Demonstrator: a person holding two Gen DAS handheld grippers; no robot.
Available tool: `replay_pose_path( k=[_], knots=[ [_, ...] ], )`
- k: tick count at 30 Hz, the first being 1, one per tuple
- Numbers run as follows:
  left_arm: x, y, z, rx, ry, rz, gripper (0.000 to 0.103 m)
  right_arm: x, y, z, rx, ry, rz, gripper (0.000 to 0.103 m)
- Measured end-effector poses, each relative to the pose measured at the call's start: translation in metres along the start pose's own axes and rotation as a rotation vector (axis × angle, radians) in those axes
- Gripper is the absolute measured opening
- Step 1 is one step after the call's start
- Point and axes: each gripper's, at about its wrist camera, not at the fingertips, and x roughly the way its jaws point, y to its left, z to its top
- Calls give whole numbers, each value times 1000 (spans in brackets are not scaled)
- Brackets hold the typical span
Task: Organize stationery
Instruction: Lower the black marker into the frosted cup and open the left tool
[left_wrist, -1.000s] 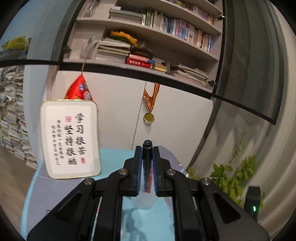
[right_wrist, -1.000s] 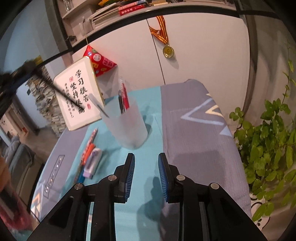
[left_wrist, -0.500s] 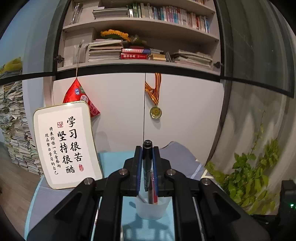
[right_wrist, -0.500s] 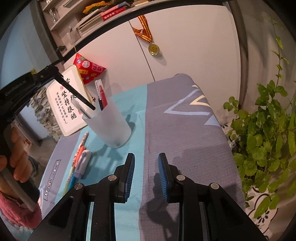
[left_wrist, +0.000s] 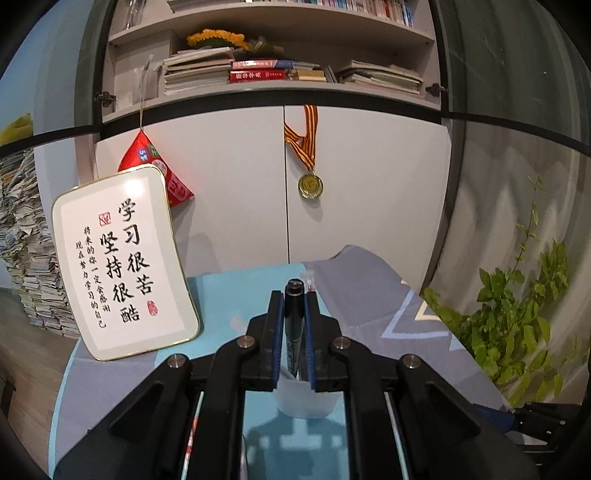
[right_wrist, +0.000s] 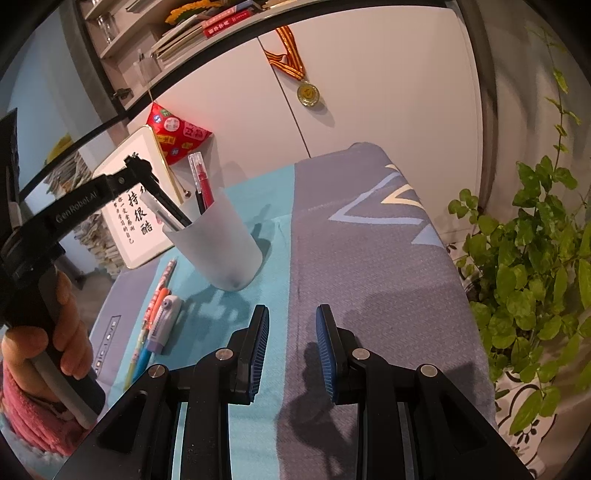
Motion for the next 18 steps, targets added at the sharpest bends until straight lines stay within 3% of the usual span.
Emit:
replay_pose_path(
  k=[11, 15, 18],
  knots=[
    [2, -4, -11, 12, 69, -37, 11, -1, 0, 0, 1, 4, 0, 26],
    [-11, -2, -12, 24, 57, -35, 34, -3, 3, -1, -5, -1, -3, 26],
    [-26, 10, -11, 9, 40, -40, 34, -5, 7, -1, -12, -3, -5, 26]
  ],
)
